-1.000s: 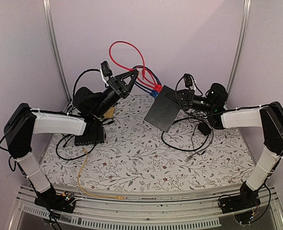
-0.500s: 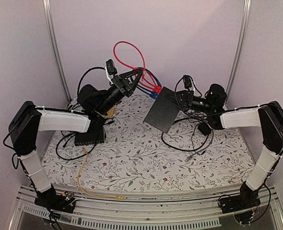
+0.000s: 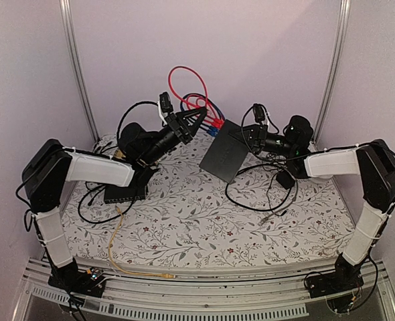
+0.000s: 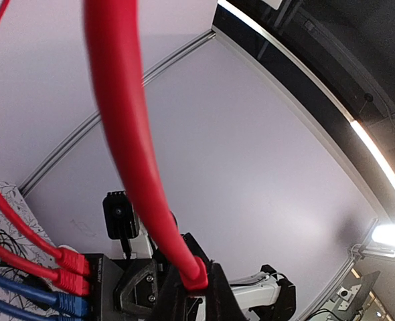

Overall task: Pull the plug from the switch port
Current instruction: Place the connector at the corner of the board.

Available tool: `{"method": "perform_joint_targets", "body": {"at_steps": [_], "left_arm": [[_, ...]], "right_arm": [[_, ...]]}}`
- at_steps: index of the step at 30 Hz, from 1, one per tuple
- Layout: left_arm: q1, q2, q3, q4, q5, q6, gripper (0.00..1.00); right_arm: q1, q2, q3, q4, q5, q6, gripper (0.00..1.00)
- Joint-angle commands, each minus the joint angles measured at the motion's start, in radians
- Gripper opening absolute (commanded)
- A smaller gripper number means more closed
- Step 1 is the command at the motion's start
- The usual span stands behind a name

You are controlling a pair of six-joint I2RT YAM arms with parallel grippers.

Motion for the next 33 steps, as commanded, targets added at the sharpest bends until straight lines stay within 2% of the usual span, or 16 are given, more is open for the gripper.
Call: {"method": "perform_joint_targets", "body": {"at_steps": [1,10,33], "left_arm": [[0.002,0.021,0.059,0.038,0.032,-0.005,0.00],[-0.004,0.043,0.124,0.033,0.042,-0.019,0.00],[0.078,-0.133,-0.078,0.042,-0.070,0.056,0.00]], "right_arm": [[0.009,0.014,0.042,0.084,0.012,0.009,0.02],[0.012,0.042,0.022,0.086,0.017,0.009,0.01],[-0.088,-0.171,-0.173,0.073,0.100,0.003,0.01]]}}
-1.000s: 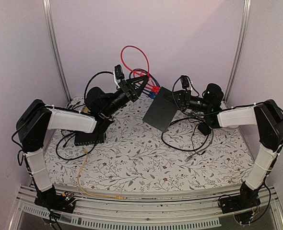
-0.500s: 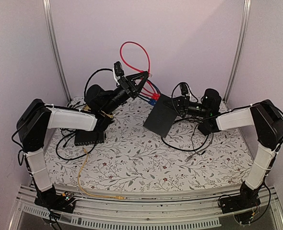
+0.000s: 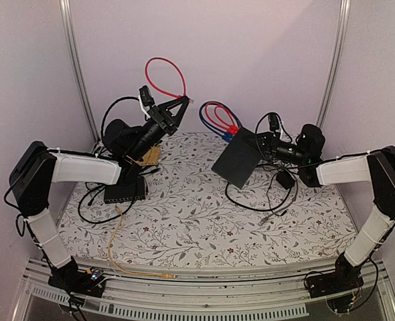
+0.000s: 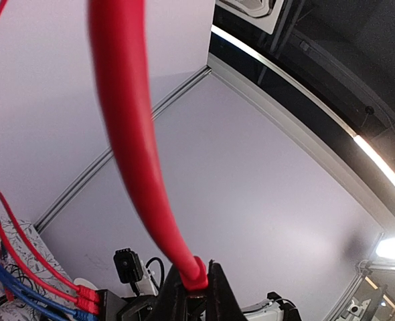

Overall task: Pull the plug from the switch port
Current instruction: Place the connector at the corner of the board.

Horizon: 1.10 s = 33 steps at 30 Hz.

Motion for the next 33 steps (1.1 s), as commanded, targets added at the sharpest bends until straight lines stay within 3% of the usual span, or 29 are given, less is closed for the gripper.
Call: {"method": "perform_joint_targets", "body": {"at_steps": [1,16,33], "left_arm": [[0.021,-0.030,-0.028,0.031,-0.016,0.023,0.00],[0.035,0.124,-0.014,0.124,0.022,-0.134,0.00],[-0.076,0.480,0.323,0.166,0.219,-0.358,0.00]], "right_arm": [[-0.026,-0.090,-0.007,0.096,0.043,-0.005,0.01],[-0.088,-0.304,-0.050,0.017,0.191,-0.087,0.01],[-0.090,-0.472,-0.028,-0.095,0.271,-0.208,0.01]]}}
